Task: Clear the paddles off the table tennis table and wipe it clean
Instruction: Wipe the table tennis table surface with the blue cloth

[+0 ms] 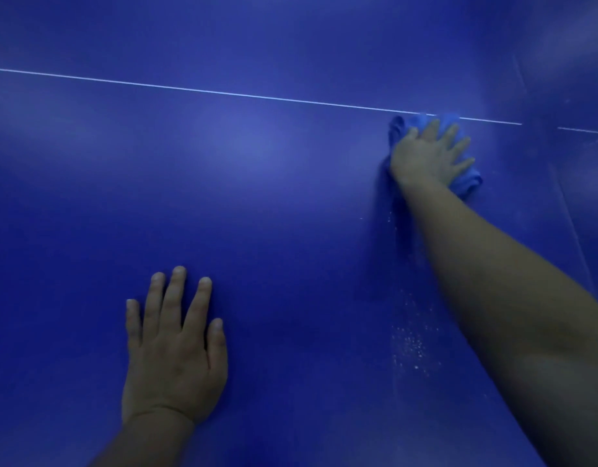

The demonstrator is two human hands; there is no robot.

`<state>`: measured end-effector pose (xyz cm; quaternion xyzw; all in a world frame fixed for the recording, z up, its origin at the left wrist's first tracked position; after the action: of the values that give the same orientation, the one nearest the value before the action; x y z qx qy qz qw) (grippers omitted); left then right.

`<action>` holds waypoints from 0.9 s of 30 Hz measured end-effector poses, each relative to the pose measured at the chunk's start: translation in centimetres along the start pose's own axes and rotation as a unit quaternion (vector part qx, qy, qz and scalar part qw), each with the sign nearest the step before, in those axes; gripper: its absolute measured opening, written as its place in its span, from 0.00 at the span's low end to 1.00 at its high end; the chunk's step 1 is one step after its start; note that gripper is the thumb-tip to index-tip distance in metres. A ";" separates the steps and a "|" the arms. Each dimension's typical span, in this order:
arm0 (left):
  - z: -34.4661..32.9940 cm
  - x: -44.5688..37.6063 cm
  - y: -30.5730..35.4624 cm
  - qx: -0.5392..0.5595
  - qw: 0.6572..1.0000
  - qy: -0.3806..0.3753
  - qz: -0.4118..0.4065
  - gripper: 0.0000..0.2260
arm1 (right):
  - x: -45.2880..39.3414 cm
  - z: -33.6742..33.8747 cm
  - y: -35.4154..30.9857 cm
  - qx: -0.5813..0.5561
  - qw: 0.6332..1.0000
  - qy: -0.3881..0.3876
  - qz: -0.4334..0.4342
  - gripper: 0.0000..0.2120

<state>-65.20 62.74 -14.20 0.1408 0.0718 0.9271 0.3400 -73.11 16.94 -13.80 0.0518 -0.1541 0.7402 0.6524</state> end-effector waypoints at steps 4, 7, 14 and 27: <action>-0.1 -0.1 -0.1 -0.001 1.000 -0.007 0.001 0.27 | 4.5 -1.9 -3.4 -0.005 0.999 0.010 0.048 0.28; -0.1 -0.2 0.0 0.003 1.000 -0.003 0.002 0.27 | 8.9 -5.2 -11.6 0.039 0.971 -0.032 0.235 0.27; 0.0 -0.2 0.1 0.008 1.000 -0.010 0.007 0.27 | -2.6 0.9 -1.6 0.048 0.988 -0.025 0.142 0.28; 0.1 -0.3 0.0 0.008 1.000 -0.016 0.001 0.27 | 8.7 -1.7 -0.1 0.175 0.842 -0.008 0.511 0.28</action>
<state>-64.97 62.56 -14.21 0.1582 0.0735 0.9244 0.3391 -74.04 25.76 -12.97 0.0846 -0.0319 0.9829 0.1606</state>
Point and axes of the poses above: each hand's wrist, its own x-axis away from the middle knuckle, its own z-axis out of the back of the hand, y = z × x, the point moved 10 cm from there along -x, towards the middle knuckle, and after that the axes turned 11 degrees about -y, right-handed, at the moved point
